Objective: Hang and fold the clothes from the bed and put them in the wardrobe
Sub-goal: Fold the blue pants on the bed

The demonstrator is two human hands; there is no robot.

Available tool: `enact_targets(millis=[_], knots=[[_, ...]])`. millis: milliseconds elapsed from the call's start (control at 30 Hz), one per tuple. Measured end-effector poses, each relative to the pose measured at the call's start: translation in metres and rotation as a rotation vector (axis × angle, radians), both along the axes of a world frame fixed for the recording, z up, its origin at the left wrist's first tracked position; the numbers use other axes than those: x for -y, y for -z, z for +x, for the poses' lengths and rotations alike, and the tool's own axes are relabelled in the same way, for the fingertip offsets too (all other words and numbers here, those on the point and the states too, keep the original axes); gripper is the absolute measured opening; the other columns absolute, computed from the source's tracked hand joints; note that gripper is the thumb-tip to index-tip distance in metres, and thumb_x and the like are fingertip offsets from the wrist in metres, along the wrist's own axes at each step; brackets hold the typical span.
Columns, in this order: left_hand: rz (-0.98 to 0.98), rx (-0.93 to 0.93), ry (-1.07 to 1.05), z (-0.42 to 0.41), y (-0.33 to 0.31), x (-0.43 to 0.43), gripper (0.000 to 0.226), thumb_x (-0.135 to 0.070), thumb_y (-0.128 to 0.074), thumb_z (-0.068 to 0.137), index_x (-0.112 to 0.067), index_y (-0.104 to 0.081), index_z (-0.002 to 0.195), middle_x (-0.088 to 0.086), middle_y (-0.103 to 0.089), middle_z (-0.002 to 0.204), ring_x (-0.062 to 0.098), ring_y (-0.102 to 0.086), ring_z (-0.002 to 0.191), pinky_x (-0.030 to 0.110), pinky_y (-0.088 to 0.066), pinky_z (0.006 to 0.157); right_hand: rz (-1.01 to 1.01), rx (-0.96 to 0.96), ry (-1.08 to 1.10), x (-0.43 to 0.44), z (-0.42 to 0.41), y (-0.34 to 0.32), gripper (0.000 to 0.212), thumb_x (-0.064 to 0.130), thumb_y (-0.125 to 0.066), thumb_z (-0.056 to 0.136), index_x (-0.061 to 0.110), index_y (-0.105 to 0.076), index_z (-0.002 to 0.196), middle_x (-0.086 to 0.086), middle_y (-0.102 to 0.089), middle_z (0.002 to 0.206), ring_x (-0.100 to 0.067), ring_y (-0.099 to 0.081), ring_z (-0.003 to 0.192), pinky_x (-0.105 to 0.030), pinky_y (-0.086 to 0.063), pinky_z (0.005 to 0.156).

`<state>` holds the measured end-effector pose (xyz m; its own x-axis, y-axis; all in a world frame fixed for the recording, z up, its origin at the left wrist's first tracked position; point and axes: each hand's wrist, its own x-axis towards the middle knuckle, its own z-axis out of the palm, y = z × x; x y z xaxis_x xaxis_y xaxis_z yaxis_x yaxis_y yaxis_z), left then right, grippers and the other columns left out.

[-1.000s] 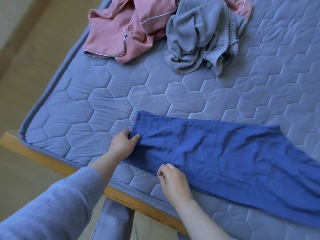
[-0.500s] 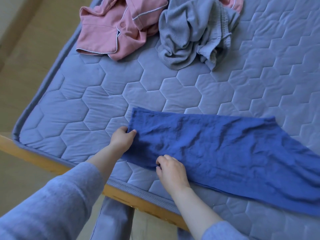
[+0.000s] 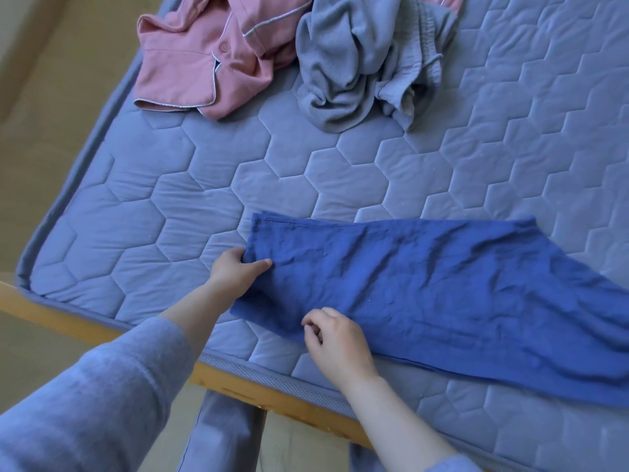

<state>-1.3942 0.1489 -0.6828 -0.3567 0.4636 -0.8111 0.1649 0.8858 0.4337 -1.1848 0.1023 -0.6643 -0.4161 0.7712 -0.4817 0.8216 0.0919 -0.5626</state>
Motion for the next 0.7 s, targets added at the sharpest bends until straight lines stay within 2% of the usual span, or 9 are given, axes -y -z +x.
enact_targets(millis=[100, 167, 233, 333, 400, 467, 533, 700], knots=[[0.03, -0.061, 0.018, 0.001, -0.002, 0.002, 0.021, -0.03, -0.066, 0.088, -0.011, -0.065, 0.095, 0.004, -0.069, 0.09, 0.026, -0.064, 0.09, 0.038, -0.052, 0.079, 0.02, 0.028, 0.166, -0.004, 0.01, -0.005, 0.014, 0.021, -0.053, 0.092, 0.021, -0.066, 0.098, 0.003, -0.064, 0.096, -0.018, -0.061, 0.081, -0.03, -0.045, 0.07], [0.056, -0.199, 0.102, 0.008, -0.006, 0.002, 0.022, -0.032, -0.065, 0.089, -0.012, -0.055, 0.086, 0.0, -0.06, 0.081, 0.026, -0.058, 0.084, 0.031, -0.042, 0.062, 0.007, 0.068, 0.224, -0.008, 0.025, -0.009, 0.016, 0.019, -0.053, 0.092, 0.019, -0.067, 0.101, 0.002, -0.066, 0.1, -0.019, -0.063, 0.086, -0.032, -0.047, 0.074], [0.103, -0.35, 0.169, 0.019, -0.016, 0.003, 0.029, -0.033, -0.067, 0.086, -0.012, -0.047, 0.085, 0.0, -0.052, 0.081, 0.027, -0.053, 0.081, 0.031, -0.034, 0.057, -0.006, 0.108, 0.266, -0.011, 0.044, -0.016, 0.017, 0.018, -0.053, 0.093, 0.018, -0.067, 0.103, 0.0, -0.067, 0.102, -0.021, -0.063, 0.089, -0.033, -0.048, 0.077], [0.22, -0.511, 0.233, 0.037, -0.035, 0.003, 0.034, -0.029, -0.071, 0.083, -0.008, -0.049, 0.098, 0.009, -0.052, 0.1, 0.03, -0.049, 0.098, 0.038, -0.04, 0.081, -0.041, 0.149, 0.324, -0.015, 0.072, -0.028, 0.016, 0.016, -0.053, 0.093, 0.017, -0.066, 0.102, -0.001, -0.067, 0.102, -0.021, -0.063, 0.091, -0.034, -0.048, 0.079], [0.29, -0.57, 0.284, 0.048, -0.048, -0.002, 0.036, -0.024, -0.073, 0.081, -0.004, -0.052, 0.101, 0.016, -0.054, 0.105, 0.033, -0.048, 0.105, 0.041, -0.037, 0.09, -0.057, 0.162, 0.372, -0.017, 0.088, -0.037, 0.016, 0.015, -0.053, 0.092, 0.016, -0.067, 0.101, -0.001, -0.068, 0.101, -0.021, -0.063, 0.092, -0.034, -0.048, 0.079], [0.291, -0.505, 0.32, 0.066, -0.061, -0.009, 0.033, -0.024, -0.071, 0.082, -0.005, -0.054, 0.102, 0.015, -0.055, 0.105, 0.033, -0.05, 0.104, 0.04, -0.038, 0.088, -0.059, 0.176, 0.429, -0.019, 0.106, -0.047, 0.016, 0.015, -0.054, 0.092, 0.017, -0.067, 0.1, -0.001, -0.068, 0.101, -0.021, -0.063, 0.092, -0.033, -0.048, 0.079], [0.252, -0.383, 0.384, 0.09, -0.071, -0.016, 0.025, -0.026, -0.068, 0.084, -0.011, -0.055, 0.098, 0.008, -0.056, 0.101, 0.026, -0.054, 0.094, 0.035, -0.041, 0.077, -0.058, 0.175, 0.497, -0.021, 0.126, -0.057, 0.016, 0.014, -0.054, 0.092, 0.016, -0.067, 0.1, -0.001, -0.068, 0.1, -0.021, -0.063, 0.091, -0.032, -0.048, 0.079], [0.201, -0.137, 0.579, 0.174, -0.081, -0.04, 0.01, -0.025, -0.065, 0.086, -0.021, -0.058, 0.081, -0.006, -0.06, 0.074, 0.014, -0.055, 0.064, 0.023, -0.04, 0.05, -0.027, 0.162, 0.664, -0.022, 0.191, -0.074, 0.015, 0.014, -0.055, 0.091, 0.017, -0.068, 0.098, 0.001, -0.068, 0.097, -0.019, -0.062, 0.09, -0.031, -0.047, 0.077]])
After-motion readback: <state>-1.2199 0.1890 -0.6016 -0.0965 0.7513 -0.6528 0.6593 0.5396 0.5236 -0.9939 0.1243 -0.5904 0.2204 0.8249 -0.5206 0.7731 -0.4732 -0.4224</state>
